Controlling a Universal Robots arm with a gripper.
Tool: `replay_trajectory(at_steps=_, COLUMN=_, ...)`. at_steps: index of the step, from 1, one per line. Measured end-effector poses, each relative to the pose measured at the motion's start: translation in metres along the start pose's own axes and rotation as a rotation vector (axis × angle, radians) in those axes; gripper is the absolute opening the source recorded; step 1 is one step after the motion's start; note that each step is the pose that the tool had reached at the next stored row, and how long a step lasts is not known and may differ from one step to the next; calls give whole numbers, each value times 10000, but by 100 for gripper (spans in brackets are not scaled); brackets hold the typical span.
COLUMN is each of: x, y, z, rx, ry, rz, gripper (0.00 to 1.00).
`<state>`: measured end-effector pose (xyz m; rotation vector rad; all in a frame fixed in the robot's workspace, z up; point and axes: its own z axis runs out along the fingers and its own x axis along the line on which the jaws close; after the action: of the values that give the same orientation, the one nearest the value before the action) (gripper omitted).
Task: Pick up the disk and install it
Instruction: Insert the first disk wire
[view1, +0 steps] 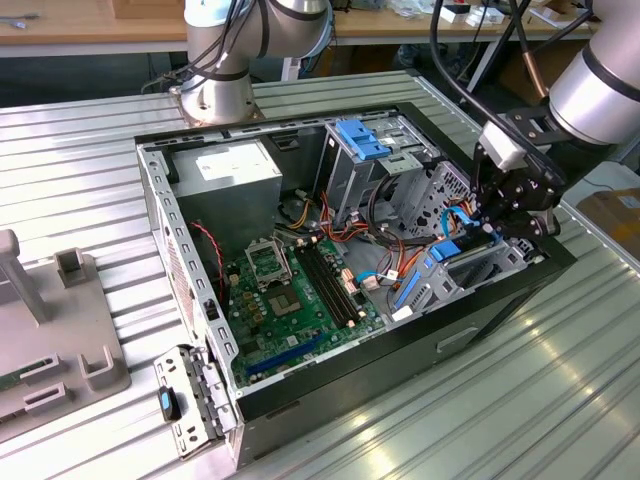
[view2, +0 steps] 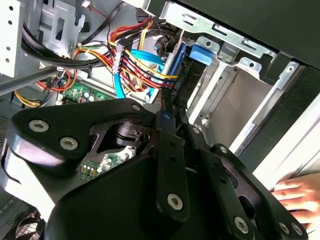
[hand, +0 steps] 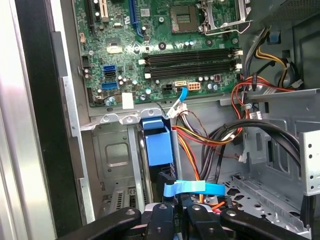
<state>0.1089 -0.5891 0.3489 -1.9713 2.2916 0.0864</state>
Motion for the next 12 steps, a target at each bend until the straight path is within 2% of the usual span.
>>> replay_trajectory(at_steps=12, x=-18, y=-18, z=8, rx=-4, ry=19, rz=-48, gripper=16)
